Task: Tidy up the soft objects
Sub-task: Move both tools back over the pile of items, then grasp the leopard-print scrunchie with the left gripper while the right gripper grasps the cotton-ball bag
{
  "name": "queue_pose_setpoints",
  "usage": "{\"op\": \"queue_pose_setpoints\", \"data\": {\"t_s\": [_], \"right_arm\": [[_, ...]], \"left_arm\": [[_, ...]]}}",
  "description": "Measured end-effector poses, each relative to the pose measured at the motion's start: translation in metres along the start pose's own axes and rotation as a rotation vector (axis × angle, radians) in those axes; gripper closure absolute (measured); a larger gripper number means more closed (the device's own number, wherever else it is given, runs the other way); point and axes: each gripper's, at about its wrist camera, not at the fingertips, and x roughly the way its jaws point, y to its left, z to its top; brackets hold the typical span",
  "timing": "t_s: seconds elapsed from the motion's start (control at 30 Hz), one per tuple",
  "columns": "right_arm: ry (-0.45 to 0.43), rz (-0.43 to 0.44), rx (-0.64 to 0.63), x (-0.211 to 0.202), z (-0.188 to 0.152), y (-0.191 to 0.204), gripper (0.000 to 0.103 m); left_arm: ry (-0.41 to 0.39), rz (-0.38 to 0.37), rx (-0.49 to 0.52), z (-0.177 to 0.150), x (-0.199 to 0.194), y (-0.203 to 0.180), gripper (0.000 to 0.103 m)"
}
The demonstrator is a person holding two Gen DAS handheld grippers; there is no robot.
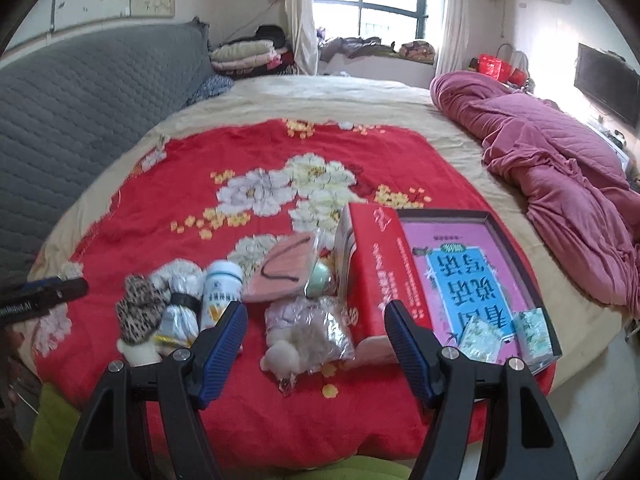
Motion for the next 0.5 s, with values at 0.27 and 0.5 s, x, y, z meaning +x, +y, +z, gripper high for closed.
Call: {"op": "queue_pose_setpoints", "data": {"t_s": [0.27,0.5], "right_arm": [[0.068,-0.005,-0.032,0.036,-0.018,0.009,0.032],[0.111,-0.05,-0.042,0.058,-0.025,0.001,0.032]], "left_arm": [[0.086,-0.008,-0.03,-0.012,0.038,0.013,0.026],[0.134,-0.029,0.002,-0.004,0.077,-0.009,0.026]]}}
